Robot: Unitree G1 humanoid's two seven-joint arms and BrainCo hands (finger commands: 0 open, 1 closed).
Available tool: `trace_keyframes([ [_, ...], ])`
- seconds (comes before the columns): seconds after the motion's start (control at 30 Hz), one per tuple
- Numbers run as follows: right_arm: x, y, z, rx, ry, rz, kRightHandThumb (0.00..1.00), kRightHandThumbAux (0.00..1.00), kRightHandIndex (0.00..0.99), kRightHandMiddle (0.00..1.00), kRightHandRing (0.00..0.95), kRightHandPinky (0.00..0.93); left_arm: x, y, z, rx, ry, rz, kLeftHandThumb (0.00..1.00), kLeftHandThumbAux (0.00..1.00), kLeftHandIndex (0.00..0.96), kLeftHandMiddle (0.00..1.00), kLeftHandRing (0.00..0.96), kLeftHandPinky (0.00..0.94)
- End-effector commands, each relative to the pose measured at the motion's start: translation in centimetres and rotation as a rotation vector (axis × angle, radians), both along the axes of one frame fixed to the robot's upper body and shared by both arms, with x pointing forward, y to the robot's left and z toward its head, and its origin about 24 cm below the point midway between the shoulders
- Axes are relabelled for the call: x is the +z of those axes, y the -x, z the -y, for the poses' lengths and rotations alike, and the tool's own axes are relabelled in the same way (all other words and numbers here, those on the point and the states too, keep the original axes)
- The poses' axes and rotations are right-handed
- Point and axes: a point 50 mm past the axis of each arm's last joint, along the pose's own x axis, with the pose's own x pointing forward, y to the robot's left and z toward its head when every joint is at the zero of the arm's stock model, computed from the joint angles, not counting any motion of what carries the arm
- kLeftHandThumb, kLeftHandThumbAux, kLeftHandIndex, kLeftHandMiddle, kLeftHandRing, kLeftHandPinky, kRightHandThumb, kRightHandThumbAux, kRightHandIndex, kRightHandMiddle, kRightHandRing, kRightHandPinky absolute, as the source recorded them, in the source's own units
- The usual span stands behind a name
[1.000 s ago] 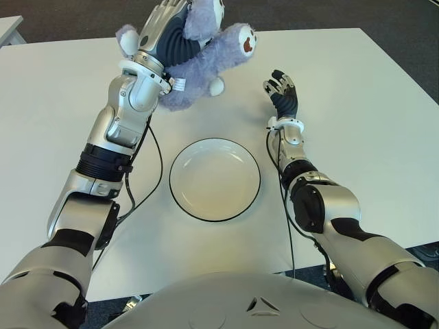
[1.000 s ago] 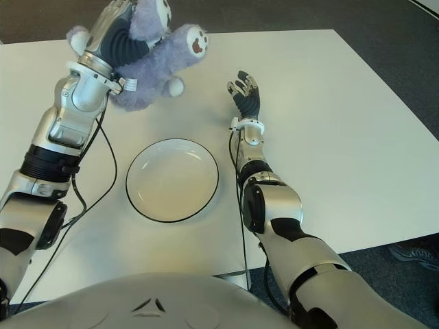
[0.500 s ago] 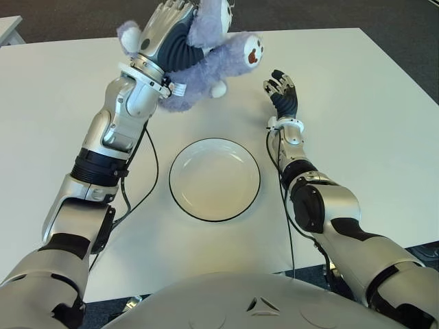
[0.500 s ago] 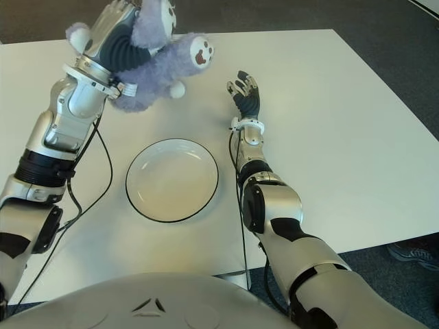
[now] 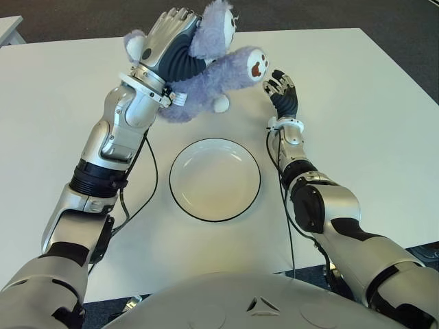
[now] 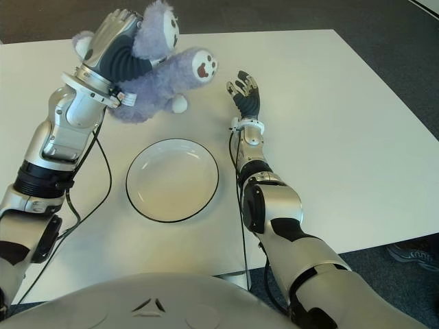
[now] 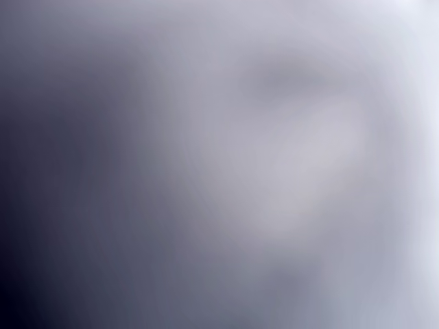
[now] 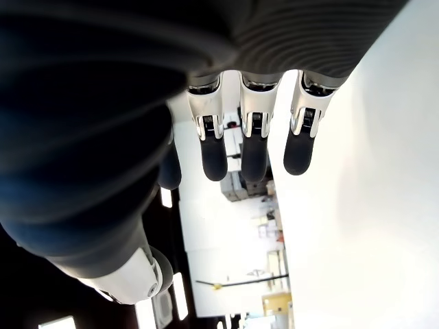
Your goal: Put the doll into the plate.
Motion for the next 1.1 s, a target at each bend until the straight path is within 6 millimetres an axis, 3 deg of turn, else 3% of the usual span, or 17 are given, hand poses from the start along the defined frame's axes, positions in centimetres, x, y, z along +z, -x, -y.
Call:
trace_keyframes([
  [0.03, -1.2, 0.5, -0.2, 0.005, 0.003, -0.052, 0.466, 0.791, 0.182, 0.161, 0.142, 0.164, 0.0, 0.4, 0.0, -0.01, 0.001, -0.018, 0.937, 0.621, 0.775, 0.837, 0.841, 0.813],
  [1.1, -1.3, 0.5, -0.1, 0.006, -0.001, -0.049, 0.414, 0.792, 0.175, 0.157, 0.142, 0.169, -0.7, 2.5, 0.8, -0.111, -0.011, -0.072, 0.911, 0.631, 0.752, 0.846, 0.852, 0.841],
])
